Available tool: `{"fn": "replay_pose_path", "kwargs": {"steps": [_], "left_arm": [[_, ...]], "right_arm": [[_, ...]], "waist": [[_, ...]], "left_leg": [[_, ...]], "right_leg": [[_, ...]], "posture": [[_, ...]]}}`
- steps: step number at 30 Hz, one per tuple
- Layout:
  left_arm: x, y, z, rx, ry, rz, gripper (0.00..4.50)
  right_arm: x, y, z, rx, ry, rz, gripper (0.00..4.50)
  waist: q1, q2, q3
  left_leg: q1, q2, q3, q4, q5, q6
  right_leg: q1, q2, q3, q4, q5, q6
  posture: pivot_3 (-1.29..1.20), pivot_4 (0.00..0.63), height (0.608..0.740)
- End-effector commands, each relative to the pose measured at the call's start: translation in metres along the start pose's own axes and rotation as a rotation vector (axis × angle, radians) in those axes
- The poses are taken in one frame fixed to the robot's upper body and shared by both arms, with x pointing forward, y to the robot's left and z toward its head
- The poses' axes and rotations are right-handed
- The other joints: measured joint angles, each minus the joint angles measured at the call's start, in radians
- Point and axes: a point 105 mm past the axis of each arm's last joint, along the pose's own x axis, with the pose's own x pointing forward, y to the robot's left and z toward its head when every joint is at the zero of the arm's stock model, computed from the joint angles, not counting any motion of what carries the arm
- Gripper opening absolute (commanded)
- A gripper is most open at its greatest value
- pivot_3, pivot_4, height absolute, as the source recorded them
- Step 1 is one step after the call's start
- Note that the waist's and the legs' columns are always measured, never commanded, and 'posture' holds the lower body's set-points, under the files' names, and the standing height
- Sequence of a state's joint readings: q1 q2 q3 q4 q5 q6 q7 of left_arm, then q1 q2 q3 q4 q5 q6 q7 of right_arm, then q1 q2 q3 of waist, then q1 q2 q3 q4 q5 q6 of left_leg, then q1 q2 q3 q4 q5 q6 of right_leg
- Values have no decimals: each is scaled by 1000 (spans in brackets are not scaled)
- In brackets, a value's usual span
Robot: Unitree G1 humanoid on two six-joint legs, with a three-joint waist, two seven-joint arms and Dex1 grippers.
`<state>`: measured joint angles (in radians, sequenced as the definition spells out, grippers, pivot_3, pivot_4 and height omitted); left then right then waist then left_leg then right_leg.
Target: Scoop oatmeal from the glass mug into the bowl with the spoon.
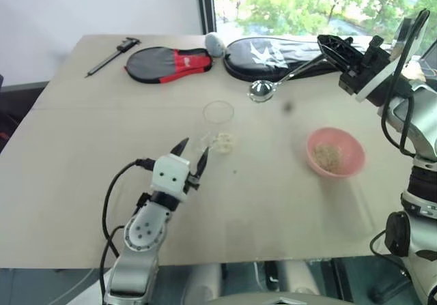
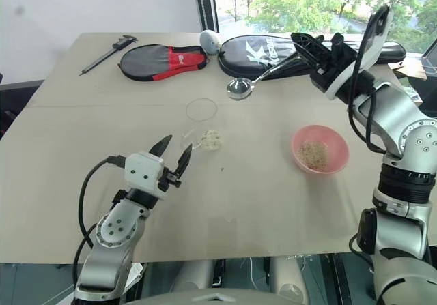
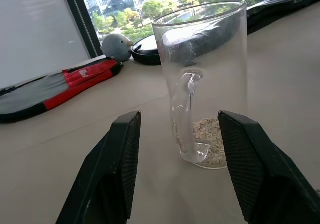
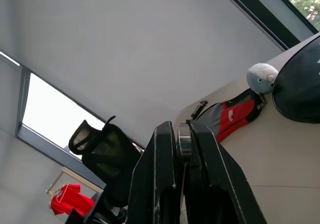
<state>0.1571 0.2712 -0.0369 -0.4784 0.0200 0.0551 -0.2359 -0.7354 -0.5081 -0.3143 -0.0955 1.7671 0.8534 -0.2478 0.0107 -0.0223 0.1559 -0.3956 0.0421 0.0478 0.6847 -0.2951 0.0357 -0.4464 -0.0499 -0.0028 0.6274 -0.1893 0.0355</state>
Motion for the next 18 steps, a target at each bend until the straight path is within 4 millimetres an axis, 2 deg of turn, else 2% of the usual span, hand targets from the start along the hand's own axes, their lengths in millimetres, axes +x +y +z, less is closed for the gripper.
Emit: {"fn": "replay_pose_path", "kwargs": {"steps": [1,6,12,17,18], "left_arm": [[9,3,2,14,-38,11,2548],[23,6,2,14,-59,39,2548],[27,9,2,12,-68,66,2548],[30,13,2,14,-68,85,287],[30,14,1,14,-67,87,77]], "right_arm": [[-6,8,13,-29,-55,19,0],[-8,6,12,-43,-57,5,0],[-9,4,9,-61,-56,-6,0],[-10,4,8,-65,-62,-9,0],[-10,4,8,-68,-62,-10,0]], "waist": [[1,0,0],[1,0,0],[0,0,0],[0,0,0],[0,0,0]], "left_leg": [[0,0,0,0,0,0],[0,0,0,1,0,0],[0,0,0,1,0,0],[0,0,0,1,0,0],[0,0,0,1,0,0]], "right_leg": [[0,0,0,0,0,0],[0,0,0,0,0,0],[0,0,0,0,0,1],[0,0,0,0,1,1],[0,0,0,0,1,1]], "posture": [[0,150,740],[0,150,740],[0,150,740],[0,150,740],[0,150,740]]}}
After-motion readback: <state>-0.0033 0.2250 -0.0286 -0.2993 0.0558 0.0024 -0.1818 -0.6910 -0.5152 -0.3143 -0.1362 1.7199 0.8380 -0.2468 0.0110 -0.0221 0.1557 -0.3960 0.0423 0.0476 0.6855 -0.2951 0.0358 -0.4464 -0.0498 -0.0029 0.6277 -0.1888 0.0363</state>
